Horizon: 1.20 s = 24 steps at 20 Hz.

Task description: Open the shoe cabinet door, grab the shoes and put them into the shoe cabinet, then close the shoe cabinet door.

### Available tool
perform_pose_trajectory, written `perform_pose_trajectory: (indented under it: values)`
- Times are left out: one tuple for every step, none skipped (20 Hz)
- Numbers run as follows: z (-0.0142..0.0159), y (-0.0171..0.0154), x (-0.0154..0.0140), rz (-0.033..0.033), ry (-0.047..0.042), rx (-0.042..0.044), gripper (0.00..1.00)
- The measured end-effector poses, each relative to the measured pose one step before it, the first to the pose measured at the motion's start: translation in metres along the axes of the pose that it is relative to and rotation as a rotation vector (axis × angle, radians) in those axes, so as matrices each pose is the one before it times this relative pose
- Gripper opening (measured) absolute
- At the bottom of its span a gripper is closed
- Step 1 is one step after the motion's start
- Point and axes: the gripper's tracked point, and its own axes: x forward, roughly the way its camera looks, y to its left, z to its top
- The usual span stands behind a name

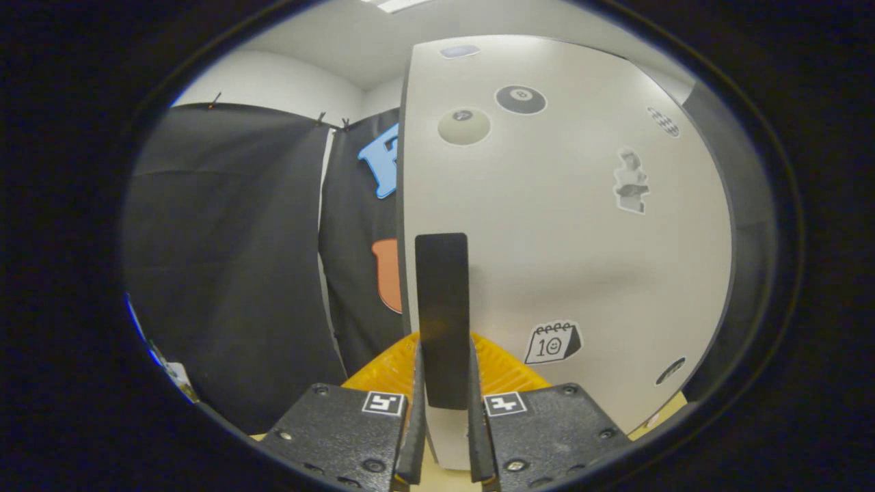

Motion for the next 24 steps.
perform_pose_trajectory:
  values:
    - [0.00014, 0.00096, -0.00729, 0.02574, 0.00836, -0.00204, 0.29]
    - [0.0005, 0.00462, -0.00928, 0.02855, 0.00899, -0.00642, 0.28]
    - [0.00017, 0.00374, -0.00937, 0.0289, 0.01186, -0.00536, 0.28]
    - [-0.00118, 0.00122, -0.00656, 0.02784, 0.00827, 0.00215, 0.28]
    - [-0.00078, 0.00047, -0.00498, 0.02458, 0.00728, 0.00623, 0.27]
    - [-0.00027, -0.00015, -0.00342, 0.02495, 0.00618, 0.00735, 0.27]
    - [-0.00034, -0.00067, -0.0036, 0.02463, 0.01076, 0.00715, 0.27]
    - [-0.00006, -0.00053, -0.00399, 0.02092, 0.00734, 0.0137, 0.26]
    - [-0.00019, -0.0012, -0.00286, 0.01968, 0.00837, 0.00477, 0.26]
    - [-0.00062, -0.00167, -0.00347, 0.01717, 0.00285, -0.00017, 0.26]
    - [-0.00012, -0.00174, -0.00259, 0.01382, -0.00018, -0.00968, 0.26]
    - [0.00073, -0.0026, -0.00234, 0.00858, -0.00314, -0.01056, 0.25]
    - [-0.00084, 0.00029, -0.00473, 0.00624, -0.00466, -0.00066, 0.25]
    - [-0.00113, -0.00093, -0.00448, 0.009, -0.00467, 0.00269, 0.25]
    - [0.00138, -0.00096, -0.00328, 0.0106, -0.00661, 0.00396, 0.25]
    - [-0.00045, -0.00151, -0.00237, 0.01232, -0.00456, 0.00765, 0.25]
    - [-0.0001, -0.00171, -0.00233, 0.0156, -0.00553, 0.01217, 0.25]
    - [-0.00053, -0.0008, -0.00281, 0.01446, -0.00531, 0.01143, 0.25]
    - [0.00045, -0.00306, -0.00326, 0.01046, -0.00552, 0.00046, 0.25]
    - [0.00015, -0.00139, -0.00155, 0.00787, -0.00748, 0.00019, 0.25]
    - [-0.00031, -0.00128, -0.0026, 0.0054, -0.00605, 0.00908, 0.25]
    - [-0.00044, -0.0018, -0.00215, 0.00224, -0.00571, 0.00416, 0.25]
    - [0.0005, -0.0029, -0.00304, -0.00064, -0.00451, -0.00546, 0.25]
    - [0.00026, -0.00046, -0.00315, -0.00188, -0.00714, -0.00647, 0.25]
